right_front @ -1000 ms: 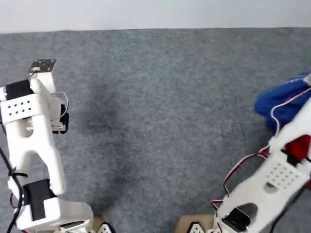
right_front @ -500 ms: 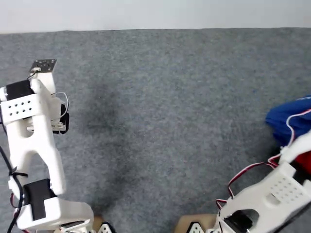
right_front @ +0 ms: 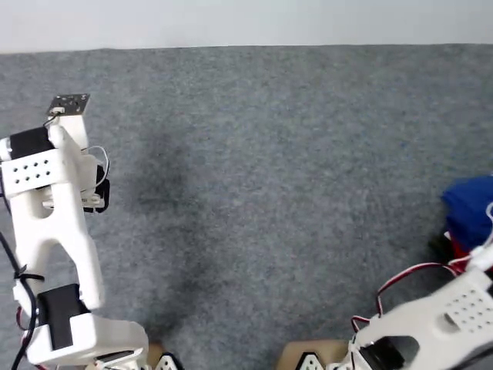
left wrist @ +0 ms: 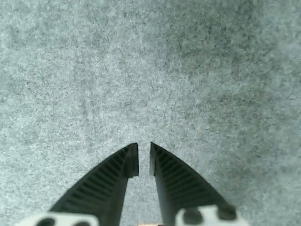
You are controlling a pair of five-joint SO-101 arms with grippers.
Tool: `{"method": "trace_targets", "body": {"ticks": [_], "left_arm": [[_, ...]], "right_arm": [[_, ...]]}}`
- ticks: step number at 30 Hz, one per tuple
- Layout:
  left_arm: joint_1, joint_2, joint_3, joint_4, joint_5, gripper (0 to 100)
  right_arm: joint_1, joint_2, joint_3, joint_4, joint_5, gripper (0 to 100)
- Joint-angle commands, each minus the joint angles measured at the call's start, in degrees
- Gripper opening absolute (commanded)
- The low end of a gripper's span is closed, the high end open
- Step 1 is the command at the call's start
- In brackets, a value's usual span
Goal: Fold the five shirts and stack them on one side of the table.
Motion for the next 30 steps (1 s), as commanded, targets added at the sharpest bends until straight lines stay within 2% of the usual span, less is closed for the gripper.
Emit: {"method": "trace_targets", "body": {"ticks": [1, 9, 15, 18, 27, 30], "left_arm": [[0.53, -1.85, -2.07, 0.18, 0.18, 5], [0.53, -1.85, -1.98, 0.35, 0.18, 5], [0.35, -1.85, -1.27, 0.44, 0.09, 5], [0.44, -1.85, 0.31, 0.18, 0.09, 5], [0.44, -2.29, 0.92, 0.18, 0.09, 5], [0.44, -2.02, 0.92, 0.18, 0.09, 5]], "right_arm": [[3.47, 3.38, -0.44, -1.19, 2.02, 0.9], [7.60, 15.08, -0.79, -3.21, 10.11, 2.8], [9.89, 13.41, -3.43, 0.31, 10.11, 23.6], [9.80, 10.86, -7.12, 2.15, 9.93, 28.8], [8.40, -1.01, -9.76, 2.33, 9.93, 28.2], [7.52, -3.21, -9.58, 2.33, 9.93, 18.9]]}}
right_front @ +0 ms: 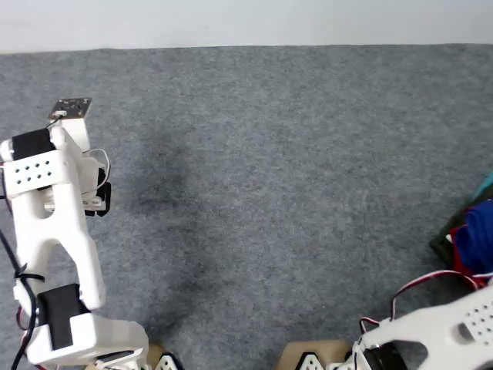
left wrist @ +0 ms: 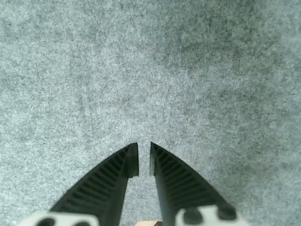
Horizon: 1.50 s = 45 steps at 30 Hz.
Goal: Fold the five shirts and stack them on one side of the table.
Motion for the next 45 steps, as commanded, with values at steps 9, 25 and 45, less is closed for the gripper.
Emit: {"method": "trace_targets", "body": {"ticks": [9, 25, 45], "left_arm": [[0.62, -1.93, -0.48, 0.00, 0.09, 5], [0.62, -1.93, -0.40, -0.35, 0.09, 5], [0.62, -1.93, -0.40, -1.58, 0.09, 5]], "right_arm": [[-6.90, -5.58, 17.58, 0.22, 0.26, 0.9], [-16.57, -7.16, 24.88, -1.45, 0.26, 0.9], [-17.54, -13.67, 22.68, 1.89, 0.35, 0.9]]}}
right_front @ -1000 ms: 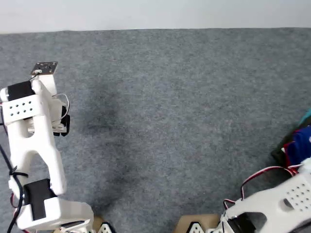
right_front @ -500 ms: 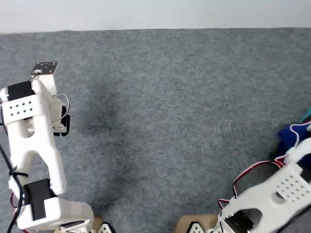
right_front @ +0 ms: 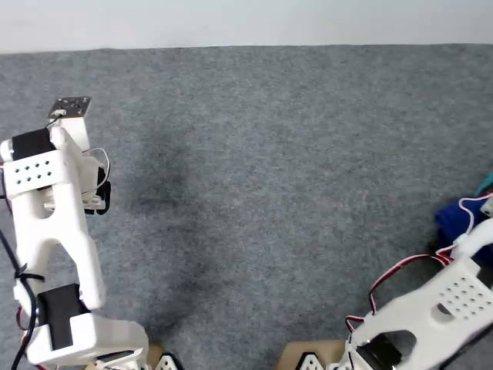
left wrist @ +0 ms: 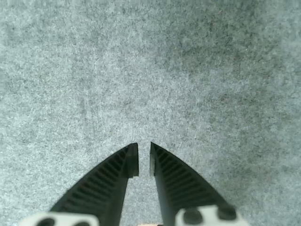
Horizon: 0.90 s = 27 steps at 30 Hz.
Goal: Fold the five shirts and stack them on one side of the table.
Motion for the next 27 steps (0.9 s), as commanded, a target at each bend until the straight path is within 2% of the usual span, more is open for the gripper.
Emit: {"method": "trace_targets", "body": {"ticks": [1, 7, 10, 12, 15, 20, 22, 26, 27], "left_arm": [[0.62, -1.93, -0.40, -0.79, 0.09, 5], [0.62, -1.93, -0.40, -0.79, 0.09, 5], [0.70, -2.20, -0.40, -0.79, 0.09, 5], [0.79, -2.46, -0.66, -0.79, 0.18, 5], [3.87, -2.55, -1.63, -0.35, 0.44, 5], [13.01, -2.64, -5.76, 2.37, 0.70, 5], [15.03, -2.73, -8.31, 2.37, 3.60, 5], [19.96, -7.12, -10.95, 2.55, 17.32, 4], [21.36, -9.23, -11.03, 2.55, 18.73, 3]], "right_arm": [[-1.19, -12.26, -3.69, 2.07, 0.35, 0.9], [-3.47, -25.80, -3.69, 1.19, 0.35, 0.9], [-6.73, -30.37, -3.69, 1.63, 0.35, 0.9], [-11.38, -32.04, -3.08, 1.98, 0.26, 0.9], [-19.12, -32.75, 1.67, 2.07, -0.62, 0.9], [-27.91, -33.01, 8.70, 2.15, -9.49, 0.9], [-29.85, -34.33, 11.34, 2.07, -10.81, 0.9], [-34.42, -39.16, 16.62, 1.98, -10.99, 0.9], [-35.38, -40.66, 18.11, 1.80, -10.99, 0.9]]}}
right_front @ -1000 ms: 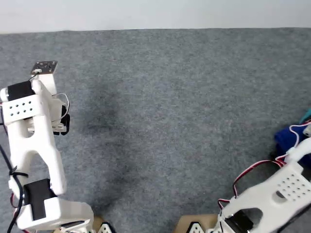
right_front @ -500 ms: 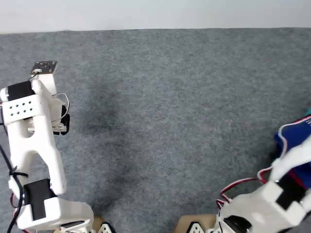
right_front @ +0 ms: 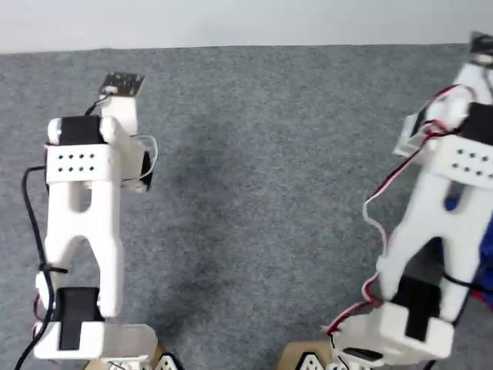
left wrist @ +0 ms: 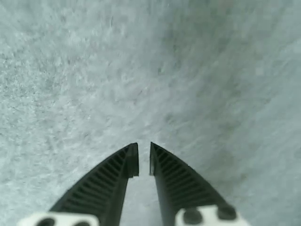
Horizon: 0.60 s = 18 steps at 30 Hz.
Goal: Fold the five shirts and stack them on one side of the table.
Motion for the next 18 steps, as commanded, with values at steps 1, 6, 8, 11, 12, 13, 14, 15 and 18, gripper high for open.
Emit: {"method": "trace_targets", "body": {"ticks": [1, 6, 8, 11, 12, 13, 14, 15, 18], "left_arm": [[5.45, -8.70, -2.86, 1.58, 6.86, 1], [9.05, -16.88, 0.84, -3.08, 5.19, 0], [9.05, -19.43, 5.49, -6.77, 5.10, 0], [9.93, -23.82, 15.52, -11.60, 5.45, 0], [10.64, -25.67, 19.12, -13.01, 5.89, 0], [10.90, -27.87, 22.55, -14.33, 6.51, 0], [10.81, -30.33, 25.80, -15.74, 6.95, 0], [10.81, -32.97, 29.14, -17.58, 7.12, 0], [10.90, -40.53, 40.04, -25.58, 8.09, 0]], "right_arm": [[-3.74, -7.60, 3.69, 1.63, -0.97, 0.9], [-6.46, -12.18, 13.89, -0.04, -1.05, 0.9], [-6.46, -14.37, 18.73, -1.98, -1.05, 0.9], [-6.64, -19.47, 27.16, -6.81, -2.90, 0.9], [-7.16, -21.58, 30.24, -8.40, -3.60, 0.9], [-8.13, -23.87, 33.23, -9.80, -3.78, 0.9], [-9.01, -25.98, 36.31, -11.30, -4.22, 0.9], [-10.07, -28.09, 39.56, -12.97, -4.31, 0.9], [-13.05, -33.71, 50.02, -19.74, -6.77, 0.9]]}}
